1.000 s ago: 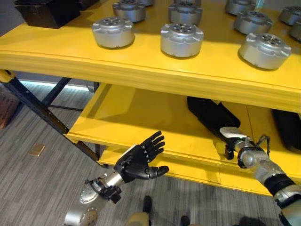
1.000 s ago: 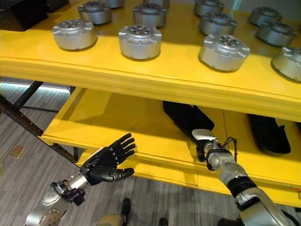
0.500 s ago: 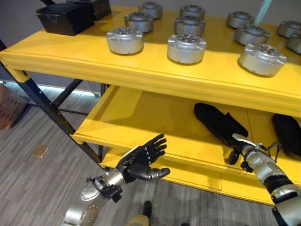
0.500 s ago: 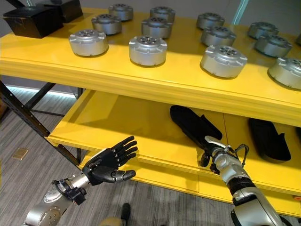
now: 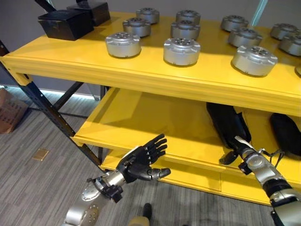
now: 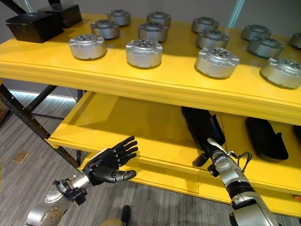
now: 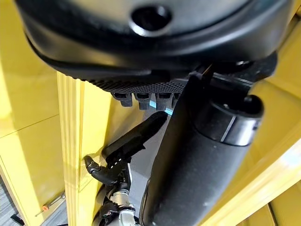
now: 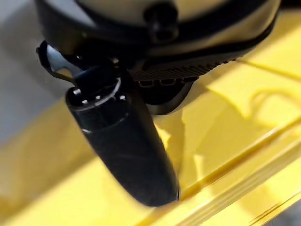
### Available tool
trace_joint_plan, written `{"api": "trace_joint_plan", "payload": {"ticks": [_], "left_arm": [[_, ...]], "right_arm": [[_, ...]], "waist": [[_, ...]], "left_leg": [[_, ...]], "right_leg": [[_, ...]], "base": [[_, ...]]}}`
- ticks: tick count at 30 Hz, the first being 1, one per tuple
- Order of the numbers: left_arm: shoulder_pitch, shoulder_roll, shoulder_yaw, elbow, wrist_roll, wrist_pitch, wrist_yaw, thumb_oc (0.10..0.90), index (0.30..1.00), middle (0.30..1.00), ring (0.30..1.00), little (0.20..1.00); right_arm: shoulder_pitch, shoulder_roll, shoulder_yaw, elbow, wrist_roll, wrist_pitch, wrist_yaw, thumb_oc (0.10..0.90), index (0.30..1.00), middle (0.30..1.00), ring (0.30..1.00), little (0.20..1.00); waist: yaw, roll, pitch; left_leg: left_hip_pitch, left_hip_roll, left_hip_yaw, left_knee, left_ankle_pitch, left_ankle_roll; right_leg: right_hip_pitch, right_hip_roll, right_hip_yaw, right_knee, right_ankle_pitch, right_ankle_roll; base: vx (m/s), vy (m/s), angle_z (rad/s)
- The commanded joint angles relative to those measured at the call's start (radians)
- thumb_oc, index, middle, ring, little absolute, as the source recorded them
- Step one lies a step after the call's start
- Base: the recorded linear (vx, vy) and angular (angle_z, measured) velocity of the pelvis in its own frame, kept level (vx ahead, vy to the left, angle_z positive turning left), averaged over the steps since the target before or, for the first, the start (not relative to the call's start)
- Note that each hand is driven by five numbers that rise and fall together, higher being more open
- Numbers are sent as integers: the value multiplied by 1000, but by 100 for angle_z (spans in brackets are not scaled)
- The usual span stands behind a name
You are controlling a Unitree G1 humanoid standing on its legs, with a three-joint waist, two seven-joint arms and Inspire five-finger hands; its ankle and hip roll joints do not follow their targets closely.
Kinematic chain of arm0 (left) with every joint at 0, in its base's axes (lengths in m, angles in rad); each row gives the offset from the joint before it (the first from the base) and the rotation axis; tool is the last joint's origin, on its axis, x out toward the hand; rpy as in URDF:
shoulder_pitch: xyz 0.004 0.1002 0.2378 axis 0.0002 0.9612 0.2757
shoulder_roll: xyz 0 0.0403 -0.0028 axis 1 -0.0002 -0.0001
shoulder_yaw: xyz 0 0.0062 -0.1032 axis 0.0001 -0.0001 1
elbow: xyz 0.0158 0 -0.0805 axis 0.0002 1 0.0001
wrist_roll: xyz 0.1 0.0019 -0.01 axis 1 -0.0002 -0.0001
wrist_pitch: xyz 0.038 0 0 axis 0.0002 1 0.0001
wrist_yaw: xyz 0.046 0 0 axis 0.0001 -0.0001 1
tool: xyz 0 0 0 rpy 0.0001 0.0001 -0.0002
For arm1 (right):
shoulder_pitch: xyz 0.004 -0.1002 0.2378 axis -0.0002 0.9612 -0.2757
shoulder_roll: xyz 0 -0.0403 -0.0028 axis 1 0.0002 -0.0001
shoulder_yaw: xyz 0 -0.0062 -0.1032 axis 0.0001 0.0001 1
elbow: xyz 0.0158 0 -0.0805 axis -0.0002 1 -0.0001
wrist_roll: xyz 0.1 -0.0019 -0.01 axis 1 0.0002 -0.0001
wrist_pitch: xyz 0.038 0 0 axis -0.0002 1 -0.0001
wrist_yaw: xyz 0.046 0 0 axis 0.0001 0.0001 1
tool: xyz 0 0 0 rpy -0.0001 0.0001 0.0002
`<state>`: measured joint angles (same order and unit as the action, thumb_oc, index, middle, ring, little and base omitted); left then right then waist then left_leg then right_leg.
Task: Move parts from the plastic box to the shelf.
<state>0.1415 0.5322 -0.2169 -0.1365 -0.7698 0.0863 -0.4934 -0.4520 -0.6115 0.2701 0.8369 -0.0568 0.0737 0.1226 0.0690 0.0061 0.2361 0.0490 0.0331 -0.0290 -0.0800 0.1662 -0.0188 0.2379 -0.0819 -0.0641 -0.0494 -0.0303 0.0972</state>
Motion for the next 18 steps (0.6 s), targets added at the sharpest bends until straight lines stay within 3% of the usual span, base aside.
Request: {"api": "trace_joint_plan", "payload": {"ticks": [1, 2, 3, 6, 8, 11, 18], "left_arm": [[-78, -56, 47, -93, -12, -66, -42, 900, 1000, 1000, 1000, 1000], [-78, -56, 47, -93, -12, -67, -42, 900, 1000, 1000, 1000, 1000], [-78, -62, 49, -86, -13, -68, -40, 900, 1000, 1000, 1000, 1000], [-76, -68, 48, -84, -8, -72, -36, 900, 1000, 1000, 1000, 1000], [-75, -70, 47, -84, -8, -72, -34, 900, 1000, 1000, 1000, 1000], [-76, -77, 32, -73, -3, -98, -24, 900, 1000, 1000, 1000, 1000], [-86, -76, 9, -73, -1, -100, -10, 900, 1000, 1000, 1000, 1000]], "right_arm": [[75, 131, 35, 23, 288, 73, 133, 900, 1000, 1000, 1000, 1000], [77, 134, 31, 20, 302, 75, 134, 900, 1000, 1000, 1000, 1000], [95, 163, 4, -6, 402, 78, 150, 900, 1000, 1000, 1000, 1000], [114, 190, -6, -58, 445, 70, 150, 900, 1000, 1000, 1000, 1000], [118, 197, -6, -77, 440, 71, 145, 900, 1000, 1000, 1000, 1000], [122, 216, 28, -185, 317, 32, 126, 900, 1000, 1000, 1000, 1000], [72, 217, 55, -229, 316, 61, 96, 900, 1000, 1000, 1000, 1000]], "waist": [[27, -1, 31], [26, -1, 31], [20, 0, 30], [14, 1, 29], [12, 1, 29], [2, 3, 30], [7, 1, 29]], "left_leg": [[58, -33, 43, 104, -209, 28], [58, -33, 43, 104, -210, 28], [62, -33, 45, 103, -212, 28], [63, -34, 49, 104, -213, 28], [63, -34, 50, 104, -213, 28], [56, -37, 54, 108, -215, 31], [51, -43, 49, 112, -215, 33]], "right_leg": [[-118, 33, -52, 75, 10, -26], [-118, 33, -51, 75, 10, -26], [-118, 33, -49, 77, 8, -26], [-119, 33, -46, 79, 7, -27], [-119, 34, -44, 79, 6, -27], [-128, 34, -35, 81, 7, -27], [-129, 32, -32, 82, 10, -27]], "base": [[0, 0, 0], [32, 37, 0], [0, 0, 0], [14, 23, -4], [0, 0, 0], [-17, 37, -6], [2, 10, -3]]}}
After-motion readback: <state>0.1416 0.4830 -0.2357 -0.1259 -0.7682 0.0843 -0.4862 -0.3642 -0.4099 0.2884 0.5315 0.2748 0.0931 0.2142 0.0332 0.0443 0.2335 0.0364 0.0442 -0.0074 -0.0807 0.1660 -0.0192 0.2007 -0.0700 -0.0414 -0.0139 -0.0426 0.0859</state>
